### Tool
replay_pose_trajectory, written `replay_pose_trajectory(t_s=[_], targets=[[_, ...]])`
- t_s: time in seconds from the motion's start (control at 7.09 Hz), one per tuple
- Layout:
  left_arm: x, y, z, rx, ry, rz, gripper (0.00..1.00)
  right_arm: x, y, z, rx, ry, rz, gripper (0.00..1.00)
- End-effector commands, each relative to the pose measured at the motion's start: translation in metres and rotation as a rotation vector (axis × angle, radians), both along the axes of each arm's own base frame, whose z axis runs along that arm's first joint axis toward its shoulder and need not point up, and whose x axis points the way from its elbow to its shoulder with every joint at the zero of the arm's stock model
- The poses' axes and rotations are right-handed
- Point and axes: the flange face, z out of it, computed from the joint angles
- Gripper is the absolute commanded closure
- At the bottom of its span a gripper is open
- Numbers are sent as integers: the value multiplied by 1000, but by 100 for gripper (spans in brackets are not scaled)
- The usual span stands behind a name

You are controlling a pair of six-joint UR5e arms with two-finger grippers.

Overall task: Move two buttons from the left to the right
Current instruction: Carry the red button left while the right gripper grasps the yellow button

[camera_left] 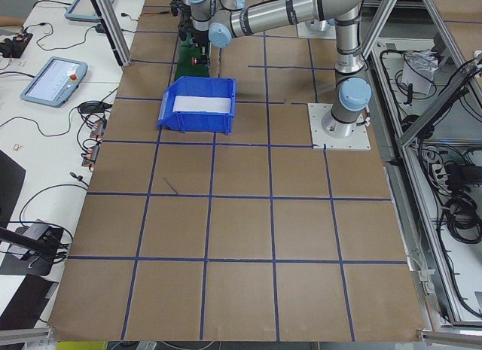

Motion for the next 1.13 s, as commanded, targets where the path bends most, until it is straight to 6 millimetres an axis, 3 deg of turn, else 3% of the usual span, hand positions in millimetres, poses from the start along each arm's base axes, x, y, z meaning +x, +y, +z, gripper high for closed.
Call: replay_pose_trajectory(t_s=[0.0,0.14,0.28,0.42,0.56,0.71,0.85,0.99], targets=[[-3,-12,-18,-11,-11,11,71,-1,0,-7,-2,7,-3,0],[-2,-17,-23,-27,-24,12,71,-1,2,-16,6,6,-2,0],[-3,-25,-25,-74,-18,10,71,-1,2,-19,-15,0,-2,15],[-1,-27,-25,-88,-45,11,71,-3,2,-19,-13,-1,-3,59],[0,-26,-25,-88,-53,17,70,-3,1,-19,-14,3,0,82],[0,-26,-26,-85,-52,17,68,-4,0,-6,-31,3,8,89],[0,-21,-29,-77,-43,9,52,-13,0,19,-63,-3,21,89],[0,-21,-29,-77,-43,11,38,-39,-2,47,-90,-1,3,88]])
